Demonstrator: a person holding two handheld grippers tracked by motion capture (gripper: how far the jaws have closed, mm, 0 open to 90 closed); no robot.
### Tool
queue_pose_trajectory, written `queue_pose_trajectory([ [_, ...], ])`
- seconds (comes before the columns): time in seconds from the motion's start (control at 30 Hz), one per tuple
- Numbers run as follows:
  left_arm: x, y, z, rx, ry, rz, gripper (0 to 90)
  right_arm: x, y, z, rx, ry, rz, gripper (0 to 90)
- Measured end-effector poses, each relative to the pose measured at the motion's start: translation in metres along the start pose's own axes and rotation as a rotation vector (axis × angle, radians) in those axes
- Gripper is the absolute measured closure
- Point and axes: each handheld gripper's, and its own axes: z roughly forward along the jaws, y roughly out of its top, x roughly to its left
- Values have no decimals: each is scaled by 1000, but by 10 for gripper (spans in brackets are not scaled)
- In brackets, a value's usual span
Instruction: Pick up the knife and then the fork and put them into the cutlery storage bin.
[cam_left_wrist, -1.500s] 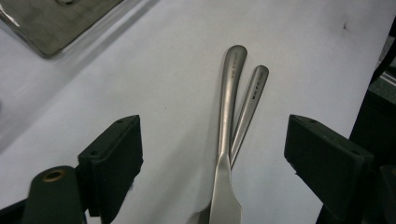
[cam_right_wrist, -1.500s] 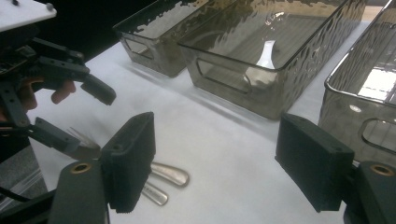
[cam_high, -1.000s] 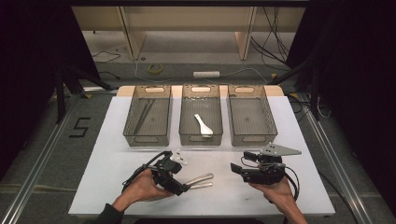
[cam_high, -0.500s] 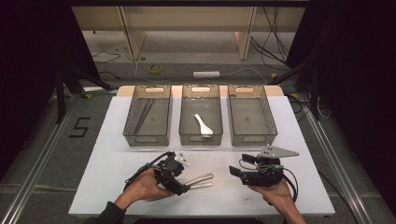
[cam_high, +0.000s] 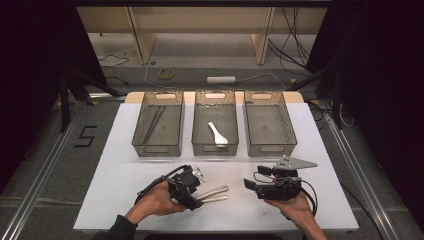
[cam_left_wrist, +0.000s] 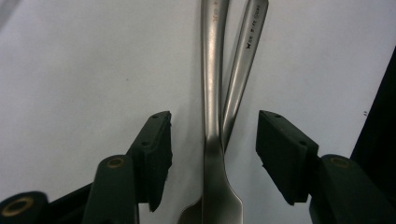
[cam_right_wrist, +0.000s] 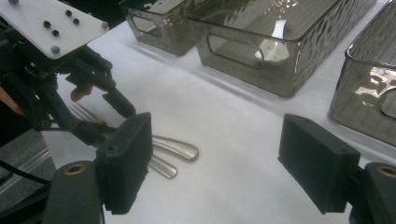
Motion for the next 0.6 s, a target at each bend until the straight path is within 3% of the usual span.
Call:
queue_pose_trajectory([
  [0.23, 0, 3, 7, 34, -1, 8, 526, 0, 0, 0, 4, 1, -5, 273],
  [0.6, -3, 6, 9, 46, 5, 41, 632, 1, 0, 1, 9, 0, -11, 275],
])
